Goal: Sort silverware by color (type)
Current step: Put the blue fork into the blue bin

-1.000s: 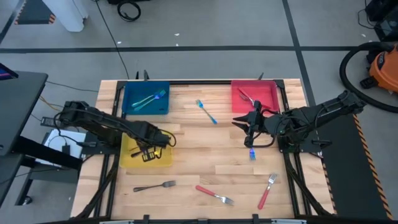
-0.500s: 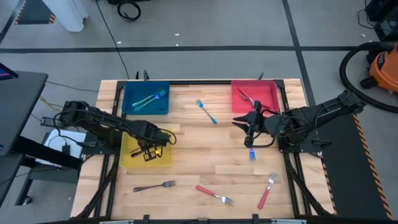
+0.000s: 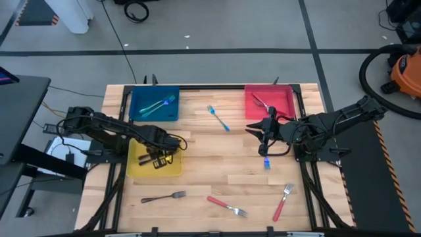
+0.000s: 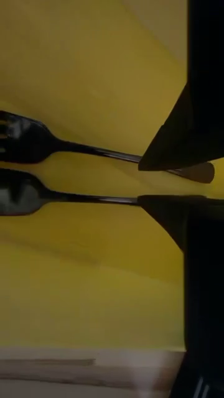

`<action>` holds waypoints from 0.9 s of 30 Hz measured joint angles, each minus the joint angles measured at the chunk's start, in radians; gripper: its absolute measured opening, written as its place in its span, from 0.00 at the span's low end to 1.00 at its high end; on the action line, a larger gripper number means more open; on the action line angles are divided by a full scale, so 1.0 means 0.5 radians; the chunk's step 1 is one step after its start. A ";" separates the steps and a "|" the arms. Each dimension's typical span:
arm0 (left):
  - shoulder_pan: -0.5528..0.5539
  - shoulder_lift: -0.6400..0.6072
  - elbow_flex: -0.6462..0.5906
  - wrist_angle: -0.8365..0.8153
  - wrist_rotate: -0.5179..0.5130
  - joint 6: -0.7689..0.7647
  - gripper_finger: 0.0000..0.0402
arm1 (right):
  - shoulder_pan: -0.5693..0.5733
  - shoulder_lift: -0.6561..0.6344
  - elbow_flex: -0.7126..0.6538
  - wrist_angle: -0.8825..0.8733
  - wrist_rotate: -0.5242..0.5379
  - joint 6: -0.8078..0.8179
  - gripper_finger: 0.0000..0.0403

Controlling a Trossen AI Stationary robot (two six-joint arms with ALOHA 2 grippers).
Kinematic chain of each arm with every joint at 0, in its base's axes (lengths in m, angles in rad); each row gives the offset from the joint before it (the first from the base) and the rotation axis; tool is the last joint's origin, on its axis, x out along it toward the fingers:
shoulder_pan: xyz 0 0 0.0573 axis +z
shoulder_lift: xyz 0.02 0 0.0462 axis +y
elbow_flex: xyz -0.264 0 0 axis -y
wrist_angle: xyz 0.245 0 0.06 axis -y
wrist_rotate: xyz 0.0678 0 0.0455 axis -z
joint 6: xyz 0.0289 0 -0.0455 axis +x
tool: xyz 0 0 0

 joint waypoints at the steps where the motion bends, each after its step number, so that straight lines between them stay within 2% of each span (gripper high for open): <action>1: 0.000 0.000 0.000 0.021 -0.007 -0.001 0.19 | 0.000 0.000 0.000 0.000 0.000 0.000 0.19; 6: 0.000 0.000 0.020 0.169 -0.101 0.023 0.20 | -0.051 0.020 0.000 0.040 -0.001 0.000 0.19; 11: 0.013 0.000 0.140 0.185 -0.272 0.275 0.20 | -0.198 0.120 0.000 0.159 -0.002 -0.066 0.19; 16: 0.088 0.000 0.283 0.190 -0.322 0.482 0.20 | -0.400 0.224 0.000 0.259 -0.013 -0.177 0.19; 19: 0.125 -0.001 0.350 0.197 -0.398 0.590 0.20 | -0.539 0.283 0.001 0.317 -0.143 -0.180 0.19; 21: 0.151 -0.001 0.387 0.206 -0.452 0.684 0.20 | -0.641 0.329 0.001 0.358 -0.306 -0.182 0.19; 24: 0.216 -0.001 0.457 0.253 -0.474 0.808 0.20 | -0.786 0.418 0.001 0.433 -0.510 -0.195 0.19; 27: 0.313 -0.001 0.518 0.305 -0.475 0.918 0.20 | -0.911 0.524 0.001 0.520 -0.620 -0.270 0.19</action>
